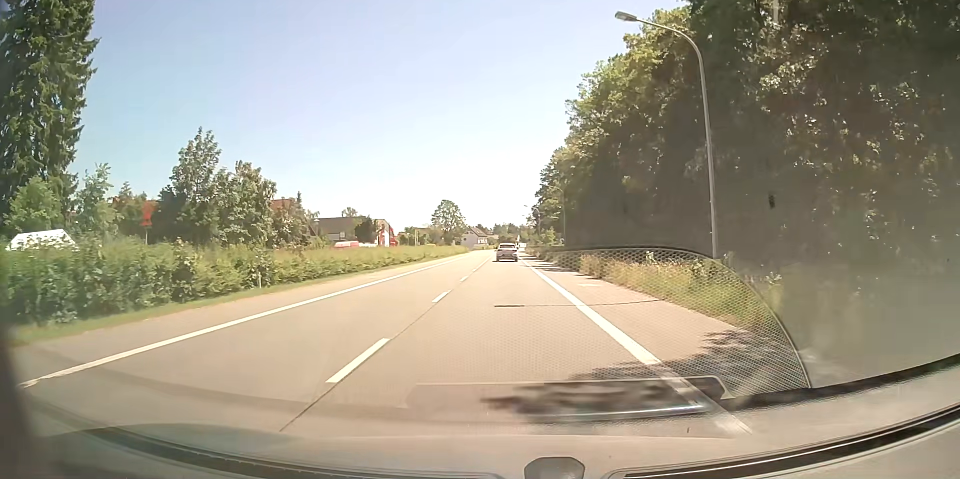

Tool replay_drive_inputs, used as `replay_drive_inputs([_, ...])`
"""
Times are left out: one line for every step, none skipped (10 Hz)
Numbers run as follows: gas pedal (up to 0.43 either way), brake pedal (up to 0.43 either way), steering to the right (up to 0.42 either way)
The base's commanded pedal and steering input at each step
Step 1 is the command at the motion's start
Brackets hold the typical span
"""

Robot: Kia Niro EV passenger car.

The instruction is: Follow the waypoints while adhering to traffic rules and regulations

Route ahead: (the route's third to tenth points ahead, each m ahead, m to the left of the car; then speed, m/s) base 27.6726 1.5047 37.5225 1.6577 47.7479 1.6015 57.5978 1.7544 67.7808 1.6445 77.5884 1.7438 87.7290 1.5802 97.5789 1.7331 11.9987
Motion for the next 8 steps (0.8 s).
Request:
replay_drive_inputs([0.047, 0.030, -0.003])
replay_drive_inputs([0.047, 0.030, -0.004])
replay_drive_inputs([0.047, 0.030, -0.004])
replay_drive_inputs([0.047, 0.030, -0.003])
replay_drive_inputs([0.047, 0.030, -0.003])
replay_drive_inputs([0.047, 0.030, -0.003])
replay_drive_inputs([0.047, 0.030, -0.003])
replay_drive_inputs([0.047, 0.030, -0.003])
